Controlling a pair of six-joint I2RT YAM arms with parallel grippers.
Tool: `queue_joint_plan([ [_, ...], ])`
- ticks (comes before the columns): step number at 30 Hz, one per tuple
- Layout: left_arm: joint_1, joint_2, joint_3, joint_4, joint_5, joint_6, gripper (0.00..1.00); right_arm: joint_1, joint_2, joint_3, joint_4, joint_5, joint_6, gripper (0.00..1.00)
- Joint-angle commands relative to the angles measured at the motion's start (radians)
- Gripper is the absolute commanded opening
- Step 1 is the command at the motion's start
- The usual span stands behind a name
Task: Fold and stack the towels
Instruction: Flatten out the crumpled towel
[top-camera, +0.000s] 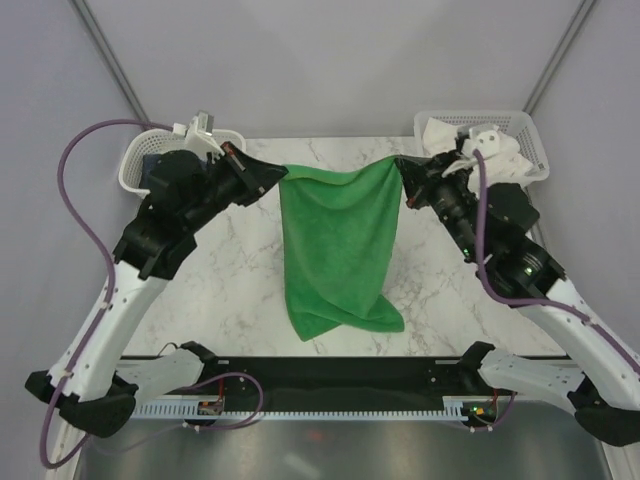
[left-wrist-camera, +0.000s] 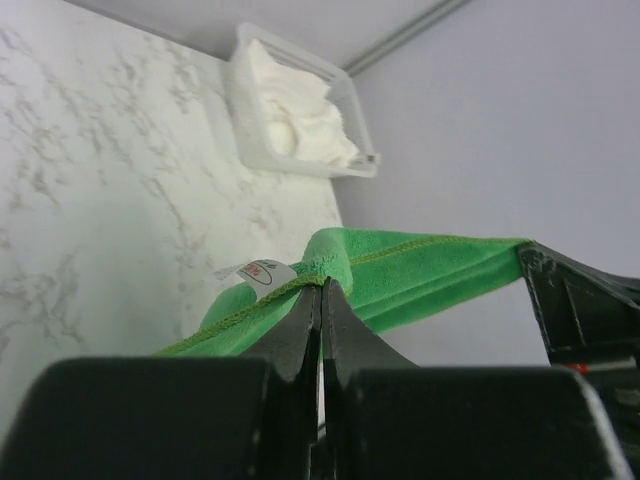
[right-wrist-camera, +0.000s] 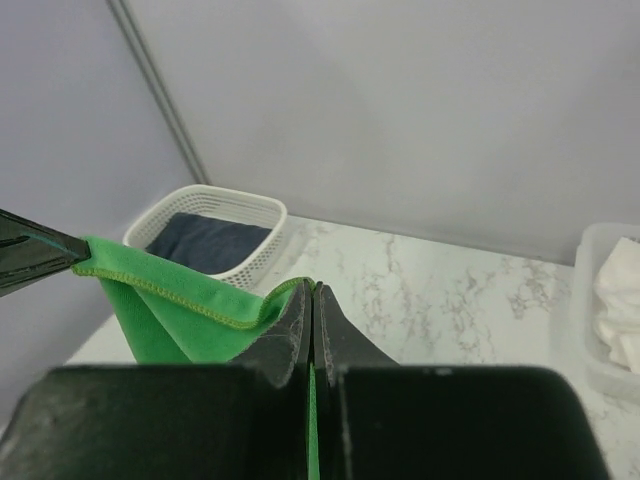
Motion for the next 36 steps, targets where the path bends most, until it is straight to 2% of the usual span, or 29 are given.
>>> queue_joint_plan([
  [1, 0.085, 0.089, -0.006, 0.077, -0.04, 0.085, 0.02, -0.034, 0.106, -0.011, 0.149, 0.072, -0.086, 0.0],
  [2, 0.121, 0.142, -0.017, 0.078, 0.009, 0.085, 0.02, -0.094, 0.137, -0.006, 0.161, 0.001, -0.079, 0.0],
  [3, 0.189, 0.171, -0.03, 0.14, 0.116, 0.058, 0.02, -0.133, 0.192, 0.001, 0.181, -0.044, -0.051, 0.0],
  [5, 0.243, 0.242, -0.075, 0.264, 0.225, 0.016, 0.02, -0.242, 0.251, 0.01, 0.232, -0.133, -0.017, 0.0],
  [9, 0.34, 0.374, -0.063, 0.39, 0.313, 0.004, 0.02, -0.342, 0.425, 0.084, 0.29, -0.254, 0.003, 0.0],
  [12, 0.381, 0.486, -0.037, 0.495, 0.396, -0.027, 0.02, -0.383, 0.495, 0.113, 0.342, -0.276, -0.007, 0.0],
  [20, 0.417, 0.765, 0.101, 0.729, 0.559, -0.081, 0.02, -0.512, 0.731, 0.224, 0.43, -0.413, 0.031, 0.0],
  [25, 0.441, 0.934, 0.274, 0.806, 0.617, -0.099, 0.02, -0.574, 0.838, 0.279, 0.543, -0.479, 0.1, 0.0],
  [30, 0.446, 1.092, 0.431, 0.823, 0.677, -0.116, 0.02, -0.594, 0.975, 0.363, 0.571, -0.583, 0.138, 0.0],
  [36, 0.452, 1.209, 0.52, 0.823, 0.688, -0.148, 0.02, -0.626, 1.125, 0.449, 0.602, -0.655, 0.163, 0.0],
])
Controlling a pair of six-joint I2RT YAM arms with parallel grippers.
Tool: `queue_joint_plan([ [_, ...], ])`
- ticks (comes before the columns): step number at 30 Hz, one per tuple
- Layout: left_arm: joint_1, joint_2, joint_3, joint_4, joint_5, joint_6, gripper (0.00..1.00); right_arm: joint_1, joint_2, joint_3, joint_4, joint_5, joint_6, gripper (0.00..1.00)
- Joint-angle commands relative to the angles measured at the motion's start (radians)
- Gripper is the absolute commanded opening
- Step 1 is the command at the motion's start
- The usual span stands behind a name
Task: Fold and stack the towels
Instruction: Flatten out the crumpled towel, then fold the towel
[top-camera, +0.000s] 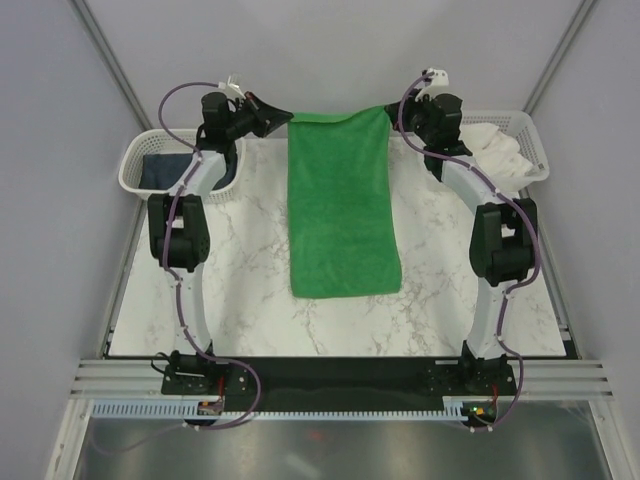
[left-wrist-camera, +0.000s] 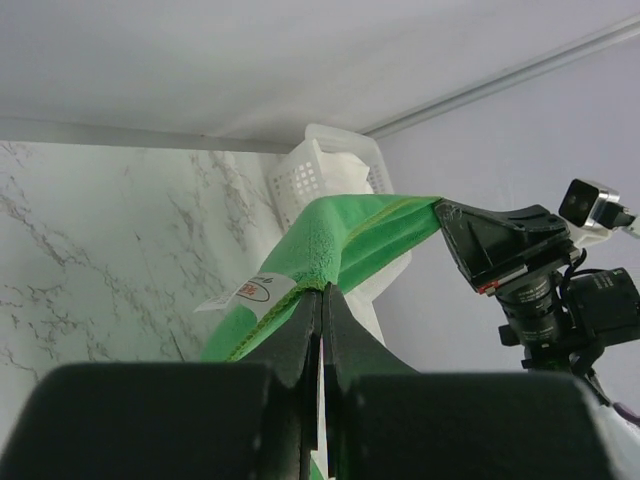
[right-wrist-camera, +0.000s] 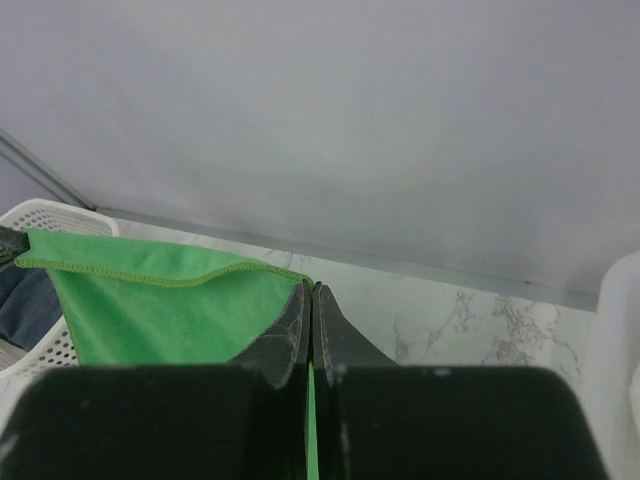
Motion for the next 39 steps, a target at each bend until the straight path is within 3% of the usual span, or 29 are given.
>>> queue_joint_plan([
  [1, 0.006, 0.051, 0.075, 0.055, 0.05, -0.048, 0.02, -0.025, 0.062, 0.079, 0.083, -0.105, 0.047, 0.0],
  [8, 0.006, 0.008, -0.057, 0.019, 0.102, -0.031, 0.02, -0.031, -0.003, -0.051, 0.05, -0.174, 0.05, 0.0],
  [13, 0.007, -0.099, -0.237, -0.05, 0.112, 0.033, 0.02, -0.029, -0.101, -0.168, -0.012, -0.202, 0.038, 0.0],
  [23, 0.0, -0.366, -0.594, -0.1, 0.159, 0.105, 0.02, -0.029, -0.472, -0.546, -0.156, -0.15, 0.004, 0.0],
  [24, -0.002, -0.387, -0.62, -0.154, 0.16, 0.163, 0.02, -0.031, -0.499, -0.576, -0.164, -0.15, 0.004, 0.0],
  [29, -0.043, -0.501, -0.759, -0.294, 0.105, 0.268, 0.02, -0.031, -0.646, -0.779, -0.179, -0.145, 0.01, 0.0],
  [39, -0.137, -0.707, -1.036, -0.305, -0.015, 0.314, 0.02, -0.012, -0.816, -1.065, -0.107, -0.188, 0.136, 0.0],
])
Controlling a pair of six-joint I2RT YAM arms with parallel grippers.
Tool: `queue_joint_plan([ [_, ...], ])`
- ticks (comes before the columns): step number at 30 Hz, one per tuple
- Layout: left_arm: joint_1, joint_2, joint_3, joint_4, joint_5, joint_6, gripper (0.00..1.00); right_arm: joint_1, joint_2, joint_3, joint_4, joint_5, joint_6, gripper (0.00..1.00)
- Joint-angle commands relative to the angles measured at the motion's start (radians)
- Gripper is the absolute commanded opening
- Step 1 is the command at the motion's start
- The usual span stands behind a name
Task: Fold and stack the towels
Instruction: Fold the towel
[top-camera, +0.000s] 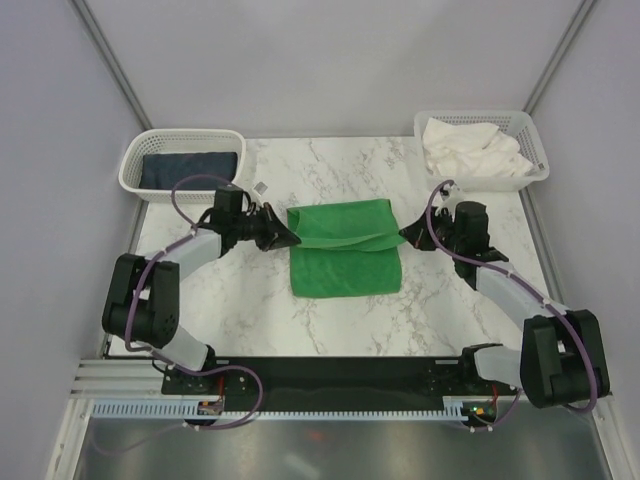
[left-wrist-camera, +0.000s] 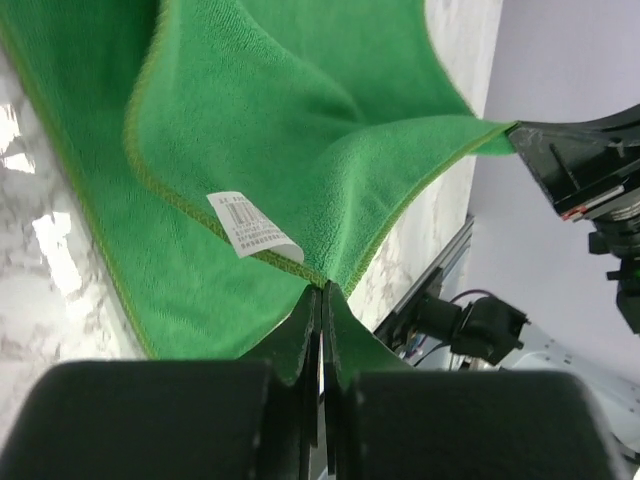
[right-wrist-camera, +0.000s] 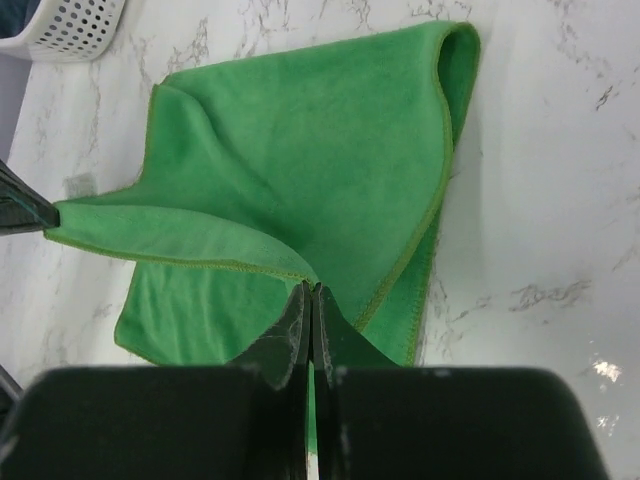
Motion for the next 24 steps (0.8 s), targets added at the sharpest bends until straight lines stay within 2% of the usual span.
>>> queue_joint_plan([
  [1, -0.042, -0.116, -0.064, -0.022, -0.08, 0.077, 0.02, 0.011, -0.083, -0.055, 0.057, -0.022, 0.048, 0.0],
  [9, -0.129, -0.213, -0.185, -0.117, -0.268, 0.073, 0.02, 0.016, -0.154, -0.185, 0.047, 0.017, 0.1, 0.0],
  [15, -0.151, -0.212, -0.222, -0.131, -0.309, 0.068, 0.04, 0.017, -0.157, -0.234, 0.028, 0.036, 0.11, 0.09],
  [20, -0.16, -0.202, -0.231, -0.131, -0.309, 0.068, 0.04, 0.016, -0.194, -0.254, -0.024, 0.067, 0.097, 0.19],
  [24, -0.171, -0.222, -0.242, -0.131, -0.309, 0.068, 0.04, 0.017, -0.23, -0.259, -0.088, 0.07, 0.084, 0.33],
])
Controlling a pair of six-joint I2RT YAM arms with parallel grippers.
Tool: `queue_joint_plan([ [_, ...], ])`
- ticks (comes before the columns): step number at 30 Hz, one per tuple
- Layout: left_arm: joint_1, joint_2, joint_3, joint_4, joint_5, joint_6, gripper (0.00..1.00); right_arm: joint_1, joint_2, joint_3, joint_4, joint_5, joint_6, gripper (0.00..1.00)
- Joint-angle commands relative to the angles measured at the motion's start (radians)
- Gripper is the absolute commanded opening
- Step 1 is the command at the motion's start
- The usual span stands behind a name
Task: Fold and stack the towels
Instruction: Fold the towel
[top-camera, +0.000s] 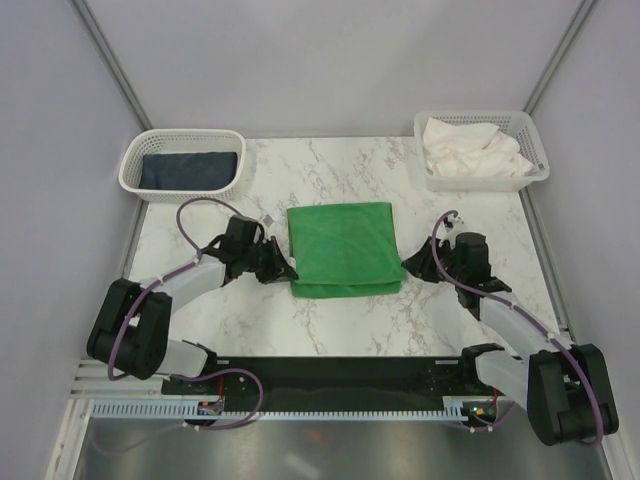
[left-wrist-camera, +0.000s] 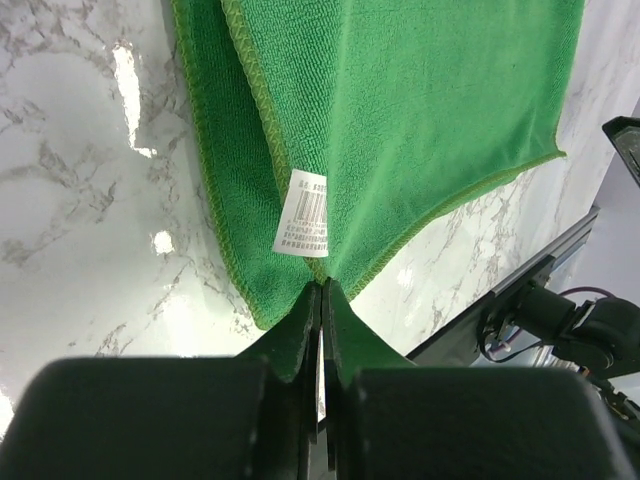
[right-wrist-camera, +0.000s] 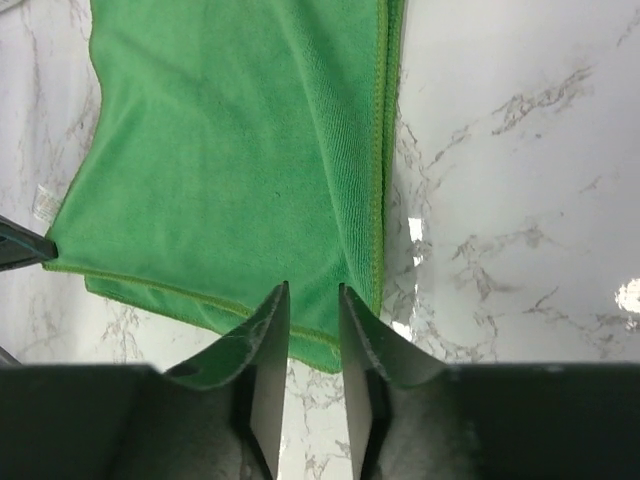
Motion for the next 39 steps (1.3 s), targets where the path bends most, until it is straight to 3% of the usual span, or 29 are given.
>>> queue_joint_plan([
  [1, -0.01, -0.034, -0.013, 0.002, -0.023, 0.033, 0.04, -0.001, -0.055, -0.003, -0.079, 0.037, -0.016, 0.35],
  [5, -0.01, -0.077, 0.007, 0.002, -0.023, 0.033, 0.04, 0.0, -0.114, 0.027, -0.187, 0.108, -0.01, 0.38],
  [6, -0.01, -0.085, 0.018, -0.118, -0.083, 0.022, 0.52, 0.0, -0.121, 0.04, -0.208, 0.138, 0.001, 0.37],
  [11, -0.01, -0.131, 0.052, -0.224, -0.167, 0.026, 0.6, -0.001, -0.081, 0.127, -0.255, 0.142, -0.007, 0.37],
  [14, -0.01, -0.142, 0.053, -0.232, -0.206, 0.03, 0.61, 0.0, -0.029, 0.155, -0.259, 0.122, -0.007, 0.35],
  [18, -0.01, -0.12, 0.087, -0.196, -0.157, 0.065, 0.57, 0.017, 0.054, 0.187, -0.305, 0.051, -0.002, 0.33],
  [24, -0.03, -0.056, 0.145, -0.193, -0.082, 0.086, 0.52, 0.043, 0.045, 0.146, -0.336, 0.053, 0.076, 0.36],
  [33, -0.16, 0.025, 0.128, -0.175, -0.192, 0.002, 0.56, 0.046, -0.021, 0.15, -0.402, 0.163, 0.124, 0.36],
  [39, -0.166, 0.07, 0.102, -0.121, -0.249, -0.041, 0.54, 0.046, -0.016, 0.143, -0.388, 0.163, 0.121, 0.33],
])
